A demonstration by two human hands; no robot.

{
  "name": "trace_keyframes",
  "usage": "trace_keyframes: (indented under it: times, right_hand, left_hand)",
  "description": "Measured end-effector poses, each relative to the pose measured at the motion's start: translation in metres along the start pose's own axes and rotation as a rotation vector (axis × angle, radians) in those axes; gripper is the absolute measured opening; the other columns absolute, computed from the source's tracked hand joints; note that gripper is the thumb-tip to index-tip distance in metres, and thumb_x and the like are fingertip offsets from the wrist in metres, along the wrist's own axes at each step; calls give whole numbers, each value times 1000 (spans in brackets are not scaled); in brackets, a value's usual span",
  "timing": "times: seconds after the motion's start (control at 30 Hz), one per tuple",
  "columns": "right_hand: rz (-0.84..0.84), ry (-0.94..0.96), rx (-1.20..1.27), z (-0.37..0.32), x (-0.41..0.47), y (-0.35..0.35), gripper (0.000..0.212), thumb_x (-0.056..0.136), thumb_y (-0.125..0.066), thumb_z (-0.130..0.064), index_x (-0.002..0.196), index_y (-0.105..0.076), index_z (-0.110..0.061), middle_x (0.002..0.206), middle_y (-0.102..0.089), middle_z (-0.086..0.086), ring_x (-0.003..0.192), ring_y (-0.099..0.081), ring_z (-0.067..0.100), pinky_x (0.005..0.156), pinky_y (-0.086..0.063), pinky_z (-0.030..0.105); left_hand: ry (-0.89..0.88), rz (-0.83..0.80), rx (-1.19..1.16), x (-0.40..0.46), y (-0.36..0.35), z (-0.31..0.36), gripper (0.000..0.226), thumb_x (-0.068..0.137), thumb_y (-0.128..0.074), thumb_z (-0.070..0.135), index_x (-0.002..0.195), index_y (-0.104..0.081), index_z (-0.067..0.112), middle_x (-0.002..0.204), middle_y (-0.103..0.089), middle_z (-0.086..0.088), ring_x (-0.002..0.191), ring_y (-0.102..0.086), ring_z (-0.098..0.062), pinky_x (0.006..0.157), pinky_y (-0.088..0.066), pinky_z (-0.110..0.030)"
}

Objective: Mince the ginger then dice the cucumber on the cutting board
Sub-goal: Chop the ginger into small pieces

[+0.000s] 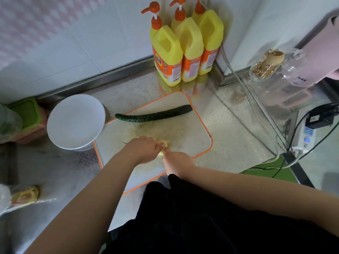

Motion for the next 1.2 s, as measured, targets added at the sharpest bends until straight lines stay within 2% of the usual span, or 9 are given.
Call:
trace_keyframes:
  times: [0.1,0.23,0.3,0.37,0.5,0.57,0.73,0.97,1.2]
  right_hand:
    - [25,-25,67,4,1,5,31,96,-47,-19,124,-42,-5,100,-65,11,90,-64,33,63,-40,34]
    - [77,-39,261,22,1,27,22,99,-45,-29,101,-46,-7,79,-55,7,77,-58,28,59,-36,31]
    - [140,-61,342,38,-1,40,22,99,-46,-29,96,-46,-7,73,-51,3,71,-57,25,55,-37,31]
    - [202,-133,426,58,-3,51,22,99,-47,-28,95,-45,-7,76,-55,9,73,-57,27,59,-40,34]
    - [223,-258,450,86,-5,54,22,99,-47,-29,92,-41,-9,80,-54,9,77,-55,28,63,-34,30]
    - [210,-281,447,92,-7,50,23,99,-47,-31,91,-40,-11,78,-53,6,75,-54,27,62,-34,29]
    - [203,-290,423,97,-10,41,23,99,-47,-32,91,-40,-11,75,-52,4,66,-51,24,50,-33,29]
    - [192,-289,420,99,-8,38,23,99,-47,-32,90,-41,-12,72,-50,1,63,-50,19,48,-31,26]
    - [155,-228,348,90,-4,36,22,99,-46,-32,89,-39,-14,70,-46,-3,64,-48,17,48,-29,23]
  left_hand:
    - [-45,215,1,-3,25,3,51,104,-20,45,107,-63,18,106,-59,-3,108,-50,-22,91,-41,-40]
    - [-234,1173,-214,-73,84,-11,20,98,-49,20,98,-67,9,98,-64,-6,93,-55,-25,80,-48,-37]
    - [-231,1355,-221,-89,71,-25,11,94,-59,12,100,-65,6,99,-63,-11,91,-56,-28,80,-48,-37]
    - [-236,1194,-182,-68,46,-26,23,91,-62,22,111,-62,10,111,-58,-6,100,-54,-27,82,-51,-38]
    - [-251,570,-21,-1,-16,-12,86,73,-81,35,147,-40,18,151,-40,-3,135,-37,-29,101,-44,-48]
    - [-279,443,43,15,-23,-2,95,71,-83,33,151,-33,17,156,-33,-3,141,-31,-30,106,-38,-46]
    - [-300,341,170,37,-22,10,76,88,-67,32,152,-27,20,152,-33,-2,138,-30,-23,103,-38,-37]
    - [-332,398,107,33,-20,8,59,83,-72,28,137,-50,16,138,-47,-6,124,-41,-28,92,-47,-40]
    - [-276,362,75,38,-24,6,55,85,-69,29,135,-48,22,140,-42,-2,127,-35,-25,97,-41,-39]
Point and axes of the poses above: each hand's wrist, its own x-axis towards the middle knuckle, its own y-axis out of the back of the hand, z = x × y, the point moved 9 cm from there along x, towards the middle knuckle
